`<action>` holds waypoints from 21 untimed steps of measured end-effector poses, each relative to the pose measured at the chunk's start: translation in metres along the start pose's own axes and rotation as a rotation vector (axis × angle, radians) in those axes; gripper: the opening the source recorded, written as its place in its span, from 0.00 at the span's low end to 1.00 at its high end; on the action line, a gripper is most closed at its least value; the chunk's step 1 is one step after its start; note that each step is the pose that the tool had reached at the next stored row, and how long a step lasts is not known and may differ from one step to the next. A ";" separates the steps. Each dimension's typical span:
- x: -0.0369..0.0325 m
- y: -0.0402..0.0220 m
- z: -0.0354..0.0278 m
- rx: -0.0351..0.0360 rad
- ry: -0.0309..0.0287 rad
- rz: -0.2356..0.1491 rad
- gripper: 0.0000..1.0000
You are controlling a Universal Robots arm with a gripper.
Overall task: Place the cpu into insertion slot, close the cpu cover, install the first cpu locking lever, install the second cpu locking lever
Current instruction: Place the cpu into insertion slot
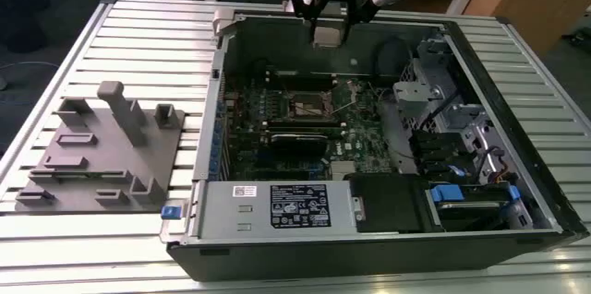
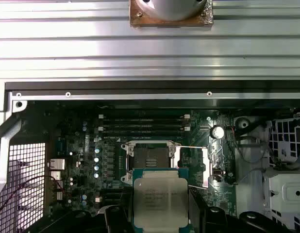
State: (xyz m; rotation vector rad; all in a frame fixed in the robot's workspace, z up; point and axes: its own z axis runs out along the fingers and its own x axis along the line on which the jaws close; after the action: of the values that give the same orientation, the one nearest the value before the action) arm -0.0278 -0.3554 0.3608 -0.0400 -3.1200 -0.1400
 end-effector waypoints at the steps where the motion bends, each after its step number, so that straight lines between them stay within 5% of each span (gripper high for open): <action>1: 0.0000 0.0000 0.0000 0.0000 0.0000 0.000 0.54; 13: 0.0000 0.0000 0.0003 0.0000 0.0000 0.000 0.54; 21: -0.0001 -0.0006 0.0071 0.0003 0.0002 0.000 0.54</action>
State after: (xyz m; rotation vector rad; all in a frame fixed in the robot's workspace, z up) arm -0.0278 -0.3554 0.3537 -0.0400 -3.1199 -0.1396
